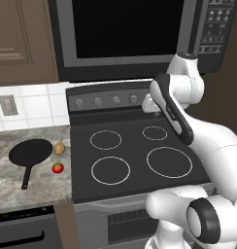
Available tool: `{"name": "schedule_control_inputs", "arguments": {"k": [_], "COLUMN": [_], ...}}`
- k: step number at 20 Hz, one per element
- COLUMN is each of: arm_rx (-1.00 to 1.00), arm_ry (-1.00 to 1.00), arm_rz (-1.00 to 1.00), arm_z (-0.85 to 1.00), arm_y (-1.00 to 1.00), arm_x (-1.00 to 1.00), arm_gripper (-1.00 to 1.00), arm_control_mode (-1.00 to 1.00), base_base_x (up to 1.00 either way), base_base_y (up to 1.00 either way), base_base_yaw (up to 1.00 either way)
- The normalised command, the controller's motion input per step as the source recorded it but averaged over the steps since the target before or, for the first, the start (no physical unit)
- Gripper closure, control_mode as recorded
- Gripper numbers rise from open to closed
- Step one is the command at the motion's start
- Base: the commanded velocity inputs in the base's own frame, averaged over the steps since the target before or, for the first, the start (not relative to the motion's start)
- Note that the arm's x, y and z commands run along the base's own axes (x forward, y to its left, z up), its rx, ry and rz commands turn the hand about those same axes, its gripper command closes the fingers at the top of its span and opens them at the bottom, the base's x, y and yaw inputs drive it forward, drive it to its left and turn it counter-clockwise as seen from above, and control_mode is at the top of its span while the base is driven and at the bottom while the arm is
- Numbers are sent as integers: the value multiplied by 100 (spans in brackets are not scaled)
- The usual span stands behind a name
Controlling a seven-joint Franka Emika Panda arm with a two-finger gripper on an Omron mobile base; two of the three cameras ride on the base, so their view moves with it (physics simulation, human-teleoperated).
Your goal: Place the pan on the front left burner on the stove. Then place the tomato and the onion in the pan and turn on the front left burner.
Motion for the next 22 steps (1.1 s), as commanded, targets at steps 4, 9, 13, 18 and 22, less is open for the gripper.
{"name": "schedule_control_inputs", "arguments": {"k": [4,9,13,18,22], "arm_rx": [0,0,0,0,-1], "arm_ry": [0,0,0,0,0], "arm_rz": [0,0,0,0,0], "arm_z": [0,0,0,0,0], "arm_y": [0,6,20,32,43], "arm_x": [-6,-7,-6,-8,-1], "arm_gripper": [-100,-100,-100,-100,-100], "arm_control_mode": [-100,-100,-100,-100,-100], "base_base_x": [0,0,0,0,0], "base_base_y": [0,0,0,0,0], "base_base_yaw": [0,0,0,0,0]}}
